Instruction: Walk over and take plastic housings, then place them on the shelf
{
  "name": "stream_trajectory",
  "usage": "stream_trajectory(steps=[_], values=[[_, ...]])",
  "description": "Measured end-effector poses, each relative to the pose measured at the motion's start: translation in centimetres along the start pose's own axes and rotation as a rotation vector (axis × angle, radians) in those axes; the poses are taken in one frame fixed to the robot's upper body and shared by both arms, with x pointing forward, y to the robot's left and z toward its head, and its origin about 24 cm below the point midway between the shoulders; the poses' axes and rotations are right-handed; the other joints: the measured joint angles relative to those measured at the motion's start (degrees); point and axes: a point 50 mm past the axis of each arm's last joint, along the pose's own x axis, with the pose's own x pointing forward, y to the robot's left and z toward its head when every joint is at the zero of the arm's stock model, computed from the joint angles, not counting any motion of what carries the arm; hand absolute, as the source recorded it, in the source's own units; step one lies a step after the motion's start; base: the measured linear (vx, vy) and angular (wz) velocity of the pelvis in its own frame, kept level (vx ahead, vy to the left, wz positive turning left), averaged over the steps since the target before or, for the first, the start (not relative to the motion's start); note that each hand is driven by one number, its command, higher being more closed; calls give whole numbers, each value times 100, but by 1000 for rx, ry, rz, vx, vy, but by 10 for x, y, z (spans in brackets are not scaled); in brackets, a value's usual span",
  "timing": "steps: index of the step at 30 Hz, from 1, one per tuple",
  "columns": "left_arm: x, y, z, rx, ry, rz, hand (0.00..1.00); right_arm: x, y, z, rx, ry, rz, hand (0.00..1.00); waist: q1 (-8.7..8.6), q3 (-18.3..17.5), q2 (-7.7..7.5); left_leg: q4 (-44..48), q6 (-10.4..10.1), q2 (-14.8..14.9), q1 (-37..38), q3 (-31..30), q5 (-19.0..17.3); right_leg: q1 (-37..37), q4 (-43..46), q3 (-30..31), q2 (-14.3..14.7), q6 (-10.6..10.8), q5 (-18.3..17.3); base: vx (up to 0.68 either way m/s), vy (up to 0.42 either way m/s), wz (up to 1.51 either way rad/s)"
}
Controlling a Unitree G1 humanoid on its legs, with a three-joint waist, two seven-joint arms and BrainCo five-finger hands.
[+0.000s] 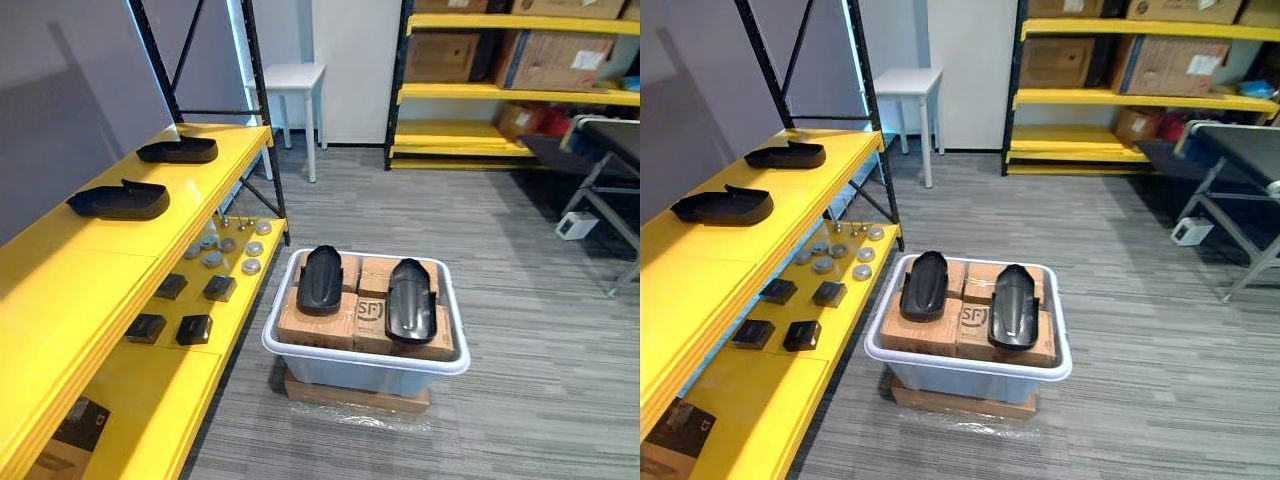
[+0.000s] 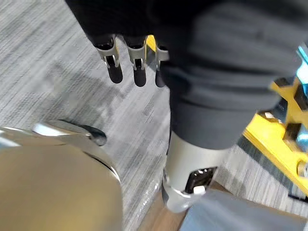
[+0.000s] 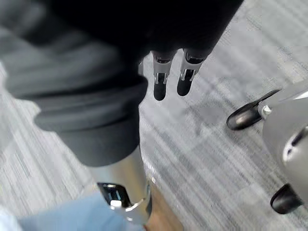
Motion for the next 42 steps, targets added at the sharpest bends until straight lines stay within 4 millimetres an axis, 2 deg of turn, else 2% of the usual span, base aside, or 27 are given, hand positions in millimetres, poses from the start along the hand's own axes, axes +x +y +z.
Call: stream_trajectory(steps=[1,2,3,5,6,7,8,9,10,11,14,15,17,18,19,21,22,23,24,26,27,29,30,33,36,39,42], values=[[0,-2,2,19,-3,-9,0,0,2,-1,-5,2,7,0,-15,28,6,-20,23,13,117,-23,-37,-230,653,2,-76,117,18,198,56,17],[1,-3,5,68,-9,-25,0,-1,4,-6,-19,15,13,0,-66,54,9,-76,59,21,335,-98,-88,-514,1326,-14,-205,175,-173,225,29,48],[3,-5,8,97,-15,-39,0,-1,3,-6,-31,16,14,0,-73,35,31,-184,57,55,491,-204,-88,-633,1213,-203,-377,98,-339,209,28,53],[4,-8,12,100,-27,-45,0,-1,3,-7,-42,19,15,0,-76,35,30,-264,31,90,527,-292,-102,-721,695,-340,-511,59,-314,188,-19,39],[4,-9,16,104,-35,-47,0,-1,6,-6,-47,19,20,0,-70,33,-4,-334,-9,103,544,-366,-121,-797,-15,-317,-581,-19,-164,190,-107,37],[5,-4,18,119,-40,-39,0,-1,6,-7,-54,22,22,0,-66,-5,-140,-338,-101,46,541,-456,-163,-819,-736,-120,-619,-75,494,194,-149,34],[5,-1,19,127,-42,-33,0,-1,6,-8,-58,28,22,0,-67,-22,-254,-341,-150,-31,563,-492,-196,-822,-972,33,-650,-5,951,160,-241,24],[4,-1,11,139,-11,-35,0,0,0,-6,-87,27,5,0,-74,-69,-120,-362,-217,92,592,-554,-233,-709,-1070,6,-500,34,788,149,-244,10],[3,-1,6,136,-1,-36,0,0,-2,-3,-101,20,-1,0,-75,-113,-69,-390,-257,176,585,-553,-256,-678,-1208,-15,-407,12,795,171,-276,-5],[1,-2,-1,130,15,-36,0,2,-2,5,-125,0,-8,0,-69,-187,73,-464,-288,342,571,-541,-277,-607,-1517,-28,-204,-70,917,105,-150,-15],[0,-2,-4,125,20,-27,0,2,12,27,-200,-100,10,0,-69,-216,123,-567,-346,572,493,-483,-314,-508,-2133,16,126,-191,1230,83,-146,-28],[0,-1,-3,126,14,-20,0,0,20,40,-231,-164,22,0,-75,-205,107,-566,-347,581,431,-455,-314,-548,-2216,37,151,-200,1288,26,-21,-20],[0,-2,0,114,-6,-18,0,-8,42,86,-264,-370,42,0,-55,-69,96,-569,-355,545,350,-321,-310,-649,-2380,175,155,-188,1432,20,30,-29],[0,-3,1,113,-11,-19,0,-12,49,98,-277,-425,43,0,-54,-22,104,-563,-357,527,311,-293,-308,-684,-2405,189,145,-181,1464,-14,60,-26],[1,-7,5,141,-30,-31,0,-21,67,128,-286,-552,47,0,-63,70,104,-512,-356,464,124,-278,-296,-826,-2520,218,100,-168,1576,-22,50,-12],[1,-10,12,163,-63,-41,0,-32,87,157,-275,-661,55,0,-55,273,111,-429,-363,423,-52,-259,-289,-938,-2596,256,68,-171,1670,-25,53,-7],[2,-13,19,180,-93,-49,0,-41,104,181,-244,-740,65,0,-52,467,113,-349,-364,393,-208,-269,-288,-1024,-2646,286,42,-169,1737,-56,44,-3],[3,-17,27,188,-118,-57,0,-53,121,208,-213,-821,72,0,-35,646,117,-265,-363,370,-381,-287,-288,-1136,-2709,294,23,-178,1823,-57,26,2],[4,-19,31,199,-129,-58,0,-60,129,222,-197,-861,78,0,-27,745,121,-215,-363,360,-462,-308,-288,-1169,-2748,286,13,-179,1863,-55,9,4],[6,-26,47,249,-176,-78,0,-91,153,275,-146,-1017,87,0,58,1108,136,-46,-364,342,-719,-368,-291,-1310,-2777,274,-7,-192,1958,-65,1,7],[6,-26,50,254,-188,-80,0,-99,157,288,-141,-1049,88,0,78,1186,136,11,-367,338,-783,-379,-296,-1345,-2777,274,-12,-194,1981,-63,8,8],[6,-30,60,261,-227,-89,0,-124,168,330,-119,-1127,90,0,98,1456,169,280,-371,341,-980,-452,-386,-1401,-2765,263,-17,-196,2020,-77,26,6],[6,-33,64,278,-243,-103,0,-146,176,362,-131,-1179,78,0,119,1548,218,597,-370,351,-1279,-485,-505,-1567,-2759,271,-11,-194,2088,-89,38,0],[7,-45,69,286,-251,-140,0,-177,169,406,-155,-1217,16,0,304,1669,433,1283,-299,380,-1892,-554,-783,-1859,-2754,308,15,-158,2204,-84,74,-7],[7,-50,70,295,-250,-158,0,-183,159,419,-153,-1201,-12,0,381,1728,543,1685,-250,379,-2260,-637,-934,-2010,-2755,279,15,-136,2271,-75,88,5],[7,-55,74,311,-255,-176,0,-189,140,433,-185,-1175,-78,0,450,1772,625,2046,-184,314,-2844,-794,-1008,-2339,-2751,155,-27,-113,2363,-121,108,19],[8,-65,76,313,-250,-197,0,-196,117,445,-263,-1165,-166,0,586,1851,796,2263,-173,244,-3295,-1000,-1000,-2563,-2720,-59,-66,-101,2387,-54,57,30]])
